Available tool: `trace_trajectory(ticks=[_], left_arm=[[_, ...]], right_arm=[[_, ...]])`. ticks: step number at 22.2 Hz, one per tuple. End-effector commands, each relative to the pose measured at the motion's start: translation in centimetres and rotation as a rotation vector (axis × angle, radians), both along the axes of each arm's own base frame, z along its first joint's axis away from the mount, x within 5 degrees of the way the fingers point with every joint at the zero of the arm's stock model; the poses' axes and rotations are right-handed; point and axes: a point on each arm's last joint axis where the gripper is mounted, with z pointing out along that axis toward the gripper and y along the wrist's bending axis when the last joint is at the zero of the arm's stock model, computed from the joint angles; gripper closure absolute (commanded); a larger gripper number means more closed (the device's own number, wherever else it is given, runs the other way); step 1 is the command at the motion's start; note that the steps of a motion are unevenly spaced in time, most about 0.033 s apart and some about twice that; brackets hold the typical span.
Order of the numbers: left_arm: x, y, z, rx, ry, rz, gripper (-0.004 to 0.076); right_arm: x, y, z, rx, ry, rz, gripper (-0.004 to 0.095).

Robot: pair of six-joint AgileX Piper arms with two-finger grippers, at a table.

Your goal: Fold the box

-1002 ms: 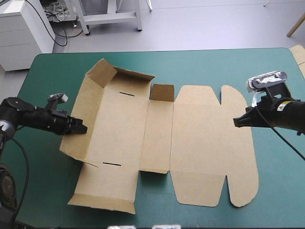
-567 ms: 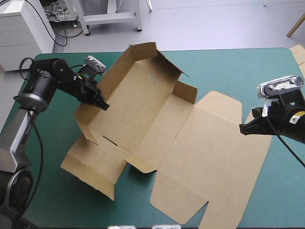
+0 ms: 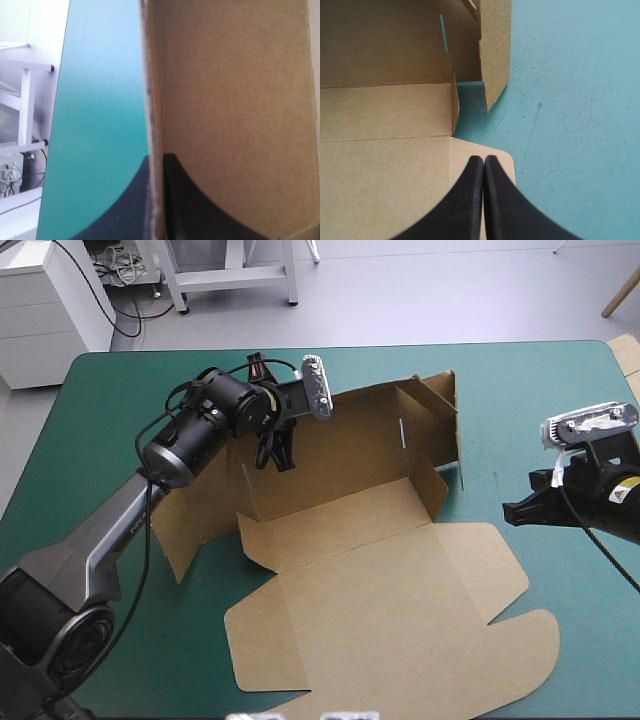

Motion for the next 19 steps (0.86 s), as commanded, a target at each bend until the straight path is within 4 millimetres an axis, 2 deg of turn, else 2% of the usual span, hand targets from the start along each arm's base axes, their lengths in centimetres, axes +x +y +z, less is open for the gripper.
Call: trace_trajectory(ticks=[1,4,7,11,19], left_arm=[[-1.1,-0.6,2.6,-0.035,-0.164,-0.092,0.0731],[-1.0,-1.0,1.5,-0.011,-0.191,-0.124,0.0731],[-1.6,-1.0,1.6,-0.037,-0.246,-0.147,0.0731],[-3.4,-0.9,2.0,-0.058,-0.337,-0.21,0.0731],[-6.4,-1.8,0.2,0.021,-0.442,-0.347,0.0731]], right_arm=[[-0.3,-0.1,1.3,0.015,-0.085,-0.018,0.0928],[-0.3,-0.1,1.3,0.015,-0.085,-0.018,0.0928],[-0.3,-0.1,1.3,0.017,-0.084,-0.02,0.0928],[-0.3,-0.1,1.4,0.023,-0.093,-0.023,0.0928],[-0.1,-0.2,1.5,0.037,-0.112,-0.038,0.0928]])
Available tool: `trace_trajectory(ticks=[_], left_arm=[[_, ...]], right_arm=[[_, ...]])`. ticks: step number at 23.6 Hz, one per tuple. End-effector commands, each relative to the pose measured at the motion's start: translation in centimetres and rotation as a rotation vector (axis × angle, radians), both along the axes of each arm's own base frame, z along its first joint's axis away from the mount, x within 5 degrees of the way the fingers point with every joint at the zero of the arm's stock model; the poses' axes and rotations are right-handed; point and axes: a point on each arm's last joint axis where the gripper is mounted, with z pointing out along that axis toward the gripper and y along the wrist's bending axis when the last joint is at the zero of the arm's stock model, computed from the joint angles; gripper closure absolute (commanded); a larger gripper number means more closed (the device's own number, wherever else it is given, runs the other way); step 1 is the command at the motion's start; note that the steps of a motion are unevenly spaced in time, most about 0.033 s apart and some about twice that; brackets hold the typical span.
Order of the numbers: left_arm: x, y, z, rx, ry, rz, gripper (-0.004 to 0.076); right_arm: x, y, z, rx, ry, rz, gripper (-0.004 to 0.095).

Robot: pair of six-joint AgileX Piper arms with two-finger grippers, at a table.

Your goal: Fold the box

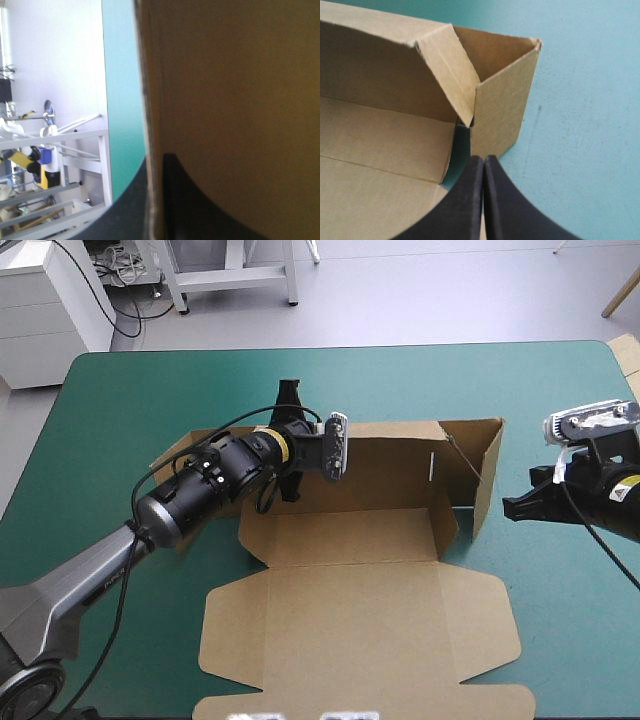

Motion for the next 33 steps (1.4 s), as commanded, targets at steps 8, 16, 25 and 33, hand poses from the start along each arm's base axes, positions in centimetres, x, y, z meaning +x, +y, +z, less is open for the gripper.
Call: trace_trajectory(ticks=[8,16,25,33], left_arm=[[-2.8,0.3,0.4,-0.054,-0.142,-0.045,0.0731],[-3.2,0.7,-2.7,-0.042,-0.082,-0.025,0.0731],[-5.0,-0.8,-3.7,-0.068,-0.016,-0.017,0.0731],[-4.7,-0.1,-3.5,-0.059,-0.052,0.096,0.0731]], right_arm=[[-0.2,-0.2,1.4,0.015,-0.103,-0.02,0.0928],[-0.2,-0.1,1.4,0.023,-0.103,-0.024,0.0928],[-0.1,-0.2,1.6,0.025,-0.121,-0.029,0.0755],[2.4,-0.3,2.5,0.087,-0.183,-0.084,0.0261]])
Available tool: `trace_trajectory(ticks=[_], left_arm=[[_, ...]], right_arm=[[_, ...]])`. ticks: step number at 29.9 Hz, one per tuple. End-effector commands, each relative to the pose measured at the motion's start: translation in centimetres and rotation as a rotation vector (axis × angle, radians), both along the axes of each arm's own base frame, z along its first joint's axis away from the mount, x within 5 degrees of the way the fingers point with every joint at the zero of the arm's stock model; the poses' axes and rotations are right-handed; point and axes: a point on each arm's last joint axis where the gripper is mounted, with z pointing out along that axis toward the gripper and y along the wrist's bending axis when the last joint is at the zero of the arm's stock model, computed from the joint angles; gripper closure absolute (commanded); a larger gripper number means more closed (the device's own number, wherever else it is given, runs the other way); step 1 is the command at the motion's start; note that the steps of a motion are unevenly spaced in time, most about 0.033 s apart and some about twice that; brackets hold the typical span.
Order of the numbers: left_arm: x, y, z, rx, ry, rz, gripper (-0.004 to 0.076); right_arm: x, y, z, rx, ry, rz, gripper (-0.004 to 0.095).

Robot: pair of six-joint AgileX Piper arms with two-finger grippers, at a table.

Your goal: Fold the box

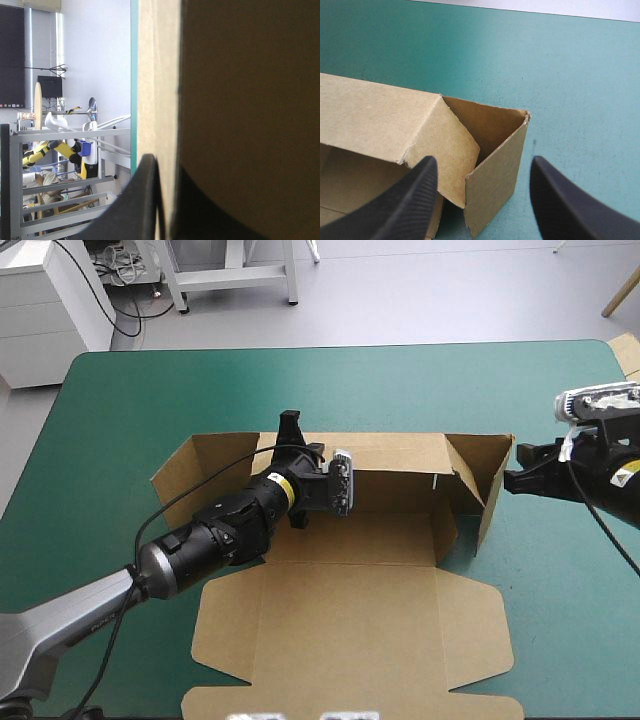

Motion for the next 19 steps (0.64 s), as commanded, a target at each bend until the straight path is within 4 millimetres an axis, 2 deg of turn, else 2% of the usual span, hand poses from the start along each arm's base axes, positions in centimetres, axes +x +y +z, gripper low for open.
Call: trace_trajectory(ticks=[1,13,16,19], left_arm=[[-0.3,0.5,0.2,-0.026,0.044,0.071,0.0731],[-0.3,0.8,0.1,-0.015,0.057,0.102,0.0731],[-0.3,0.8,0.1,-0.014,0.059,0.108,0.0731],[-0.3,0.8,0.1,-0.015,0.059,0.109,0.0731]], right_arm=[[1.4,-0.2,1.7,0.025,-0.078,-0.025,0.0239],[8.9,0.1,5.5,0.039,-0.06,-0.013,0.0228],[11.4,0.2,5.7,0.044,-0.029,-0.011,0.0228],[14.0,0.3,5.0,0.06,0.027,-0.018,0.0228]])
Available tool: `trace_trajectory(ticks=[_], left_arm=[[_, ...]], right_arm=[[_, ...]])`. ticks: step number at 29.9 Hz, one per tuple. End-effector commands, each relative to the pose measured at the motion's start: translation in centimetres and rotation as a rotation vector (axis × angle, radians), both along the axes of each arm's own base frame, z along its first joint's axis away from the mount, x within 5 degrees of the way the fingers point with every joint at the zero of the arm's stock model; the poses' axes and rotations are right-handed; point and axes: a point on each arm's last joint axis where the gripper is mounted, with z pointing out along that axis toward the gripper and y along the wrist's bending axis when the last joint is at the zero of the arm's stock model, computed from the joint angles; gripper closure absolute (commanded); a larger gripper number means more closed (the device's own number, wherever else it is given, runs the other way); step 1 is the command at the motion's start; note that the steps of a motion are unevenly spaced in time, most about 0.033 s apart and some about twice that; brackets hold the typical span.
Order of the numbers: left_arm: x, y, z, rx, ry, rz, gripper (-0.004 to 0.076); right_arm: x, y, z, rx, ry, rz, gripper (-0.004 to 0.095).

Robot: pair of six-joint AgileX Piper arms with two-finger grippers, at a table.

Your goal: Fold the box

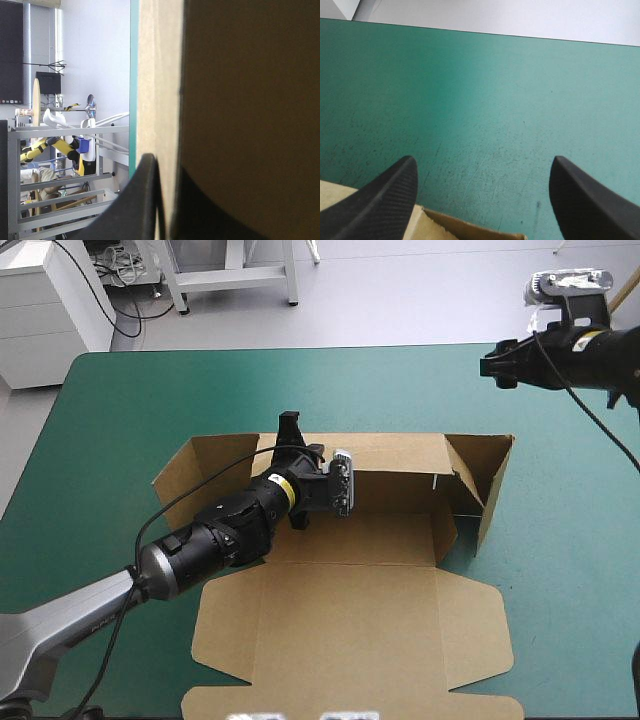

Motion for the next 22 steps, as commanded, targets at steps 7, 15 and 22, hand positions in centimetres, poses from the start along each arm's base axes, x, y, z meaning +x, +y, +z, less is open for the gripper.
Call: trace_trajectory(ticks=[7,15,22], left_arm=[[-0.2,0.8,0.1,-0.013,0.05,0.093,0.0731],[-0.2,0.8,0.1,-0.013,0.05,0.093,0.0731],[-0.2,0.8,0.1,-0.015,0.051,0.094,0.0731]], right_arm=[[6.5,0.0,-2.4,0.055,0.106,-0.03,0.0228],[9.8,0.1,-6.6,0.065,0.231,-0.04,0.0232],[9.9,0.1,-8.1,0.067,0.283,-0.039,0.0232]])
